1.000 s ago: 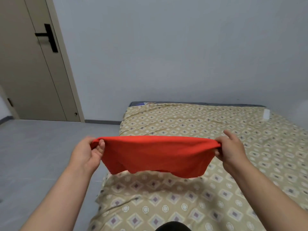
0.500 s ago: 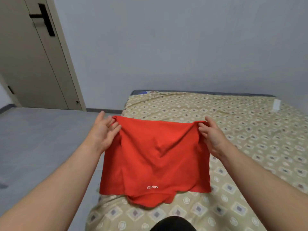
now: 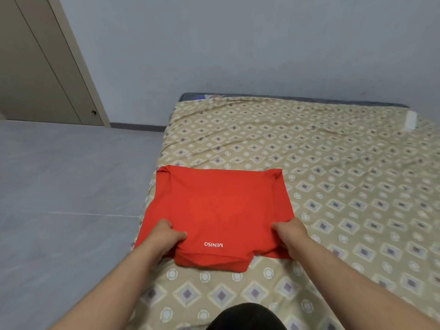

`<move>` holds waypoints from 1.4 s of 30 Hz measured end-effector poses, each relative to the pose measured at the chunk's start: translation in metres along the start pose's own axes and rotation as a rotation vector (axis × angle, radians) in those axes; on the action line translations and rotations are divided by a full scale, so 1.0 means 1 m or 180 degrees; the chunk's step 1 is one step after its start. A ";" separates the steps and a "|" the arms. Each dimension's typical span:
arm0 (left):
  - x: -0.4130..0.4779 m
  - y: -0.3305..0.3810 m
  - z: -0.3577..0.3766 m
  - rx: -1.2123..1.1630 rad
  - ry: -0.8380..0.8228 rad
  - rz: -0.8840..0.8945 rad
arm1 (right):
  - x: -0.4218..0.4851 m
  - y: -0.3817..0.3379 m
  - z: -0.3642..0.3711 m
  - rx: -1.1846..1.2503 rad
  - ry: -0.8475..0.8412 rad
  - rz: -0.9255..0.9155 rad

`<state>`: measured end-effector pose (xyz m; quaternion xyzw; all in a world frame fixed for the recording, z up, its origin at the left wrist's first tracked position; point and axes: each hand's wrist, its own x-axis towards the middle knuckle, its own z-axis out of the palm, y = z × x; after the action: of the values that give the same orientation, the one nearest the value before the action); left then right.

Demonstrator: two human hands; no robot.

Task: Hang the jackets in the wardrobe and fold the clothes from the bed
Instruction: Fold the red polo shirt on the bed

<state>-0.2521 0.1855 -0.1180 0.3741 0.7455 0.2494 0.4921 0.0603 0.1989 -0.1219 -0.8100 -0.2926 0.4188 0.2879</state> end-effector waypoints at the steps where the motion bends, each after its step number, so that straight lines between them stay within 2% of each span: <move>1: 0.001 0.001 0.002 -0.0330 -0.0125 -0.0173 | -0.002 -0.002 0.002 0.0130 -0.0044 0.0094; 4: 0.007 0.006 -0.001 -0.1256 -0.0389 -0.0443 | 0.000 -0.009 0.004 0.0504 -0.0477 0.0183; 5: 0.010 0.009 -0.004 -0.1481 -0.0391 -0.0318 | 0.008 -0.012 0.004 0.0528 -0.0474 0.0014; 7: 0.018 0.015 -0.008 -0.1738 -0.0308 0.0166 | 0.027 -0.013 0.001 0.0533 -0.0111 -0.0362; 9: 0.022 0.015 -0.006 -0.1152 -0.0080 0.0461 | 0.029 -0.014 -0.005 0.0254 0.0313 -0.0439; 12: 0.014 0.000 0.006 0.0451 0.0549 0.0685 | 0.013 -0.006 -0.011 -0.0765 0.0670 -0.0269; 14: 0.002 -0.013 0.015 0.1388 0.0995 0.1401 | 0.006 -0.001 -0.013 -0.1015 0.0704 -0.0159; 16: -0.004 -0.023 0.025 0.2432 0.0610 0.2008 | 0.006 0.000 -0.014 -0.0676 0.0422 -0.0263; 18: -0.005 -0.023 0.035 0.2996 -0.0015 0.1773 | 0.008 -0.003 -0.017 0.0032 -0.0041 -0.0169; 20: -0.002 -0.017 0.039 0.3037 -0.0129 0.1553 | 0.005 -0.010 -0.019 0.0831 -0.0605 0.0223; 23: -0.007 -0.008 0.037 0.2936 -0.0254 0.1487 | -0.006 -0.028 -0.019 0.1582 -0.1014 0.0417; 27: -0.013 -0.007 0.024 0.2116 -0.0334 0.1512 | -0.029 -0.073 0.002 0.1958 -0.1379 -0.0215; 30: -0.015 -0.006 0.007 0.1221 -0.0126 0.1515 | -0.052 -0.112 0.047 0.1412 -0.1650 -0.0921; 33: -0.013 -0.010 -0.012 0.0783 0.0102 0.1412 | -0.083 -0.136 0.105 0.0356 -0.1644 -0.1548; 34: -0.012 -0.013 -0.019 0.0585 0.0134 0.1353 | -0.094 -0.139 0.124 0.0127 -0.1813 -0.1670; 37: -0.003 -0.027 -0.039 -0.0362 0.0252 0.1153 | -0.120 -0.134 0.159 0.0205 -0.2583 -0.1456; 38: -0.001 -0.030 -0.044 -0.0565 0.0335 0.1062 | -0.125 -0.130 0.163 0.0303 -0.2617 -0.1389; 40: 0.006 -0.037 -0.048 -0.0796 0.0550 0.0920 | -0.117 -0.117 0.164 0.0052 -0.1957 -0.1738; 42: 0.010 -0.035 -0.047 -0.1056 0.0887 0.0928 | -0.099 -0.093 0.156 -0.1130 -0.1092 -0.2536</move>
<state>-0.3087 0.1722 -0.1314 0.3539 0.6931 0.4856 0.3981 -0.1411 0.2241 -0.0809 -0.5903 -0.6913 0.3469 0.2307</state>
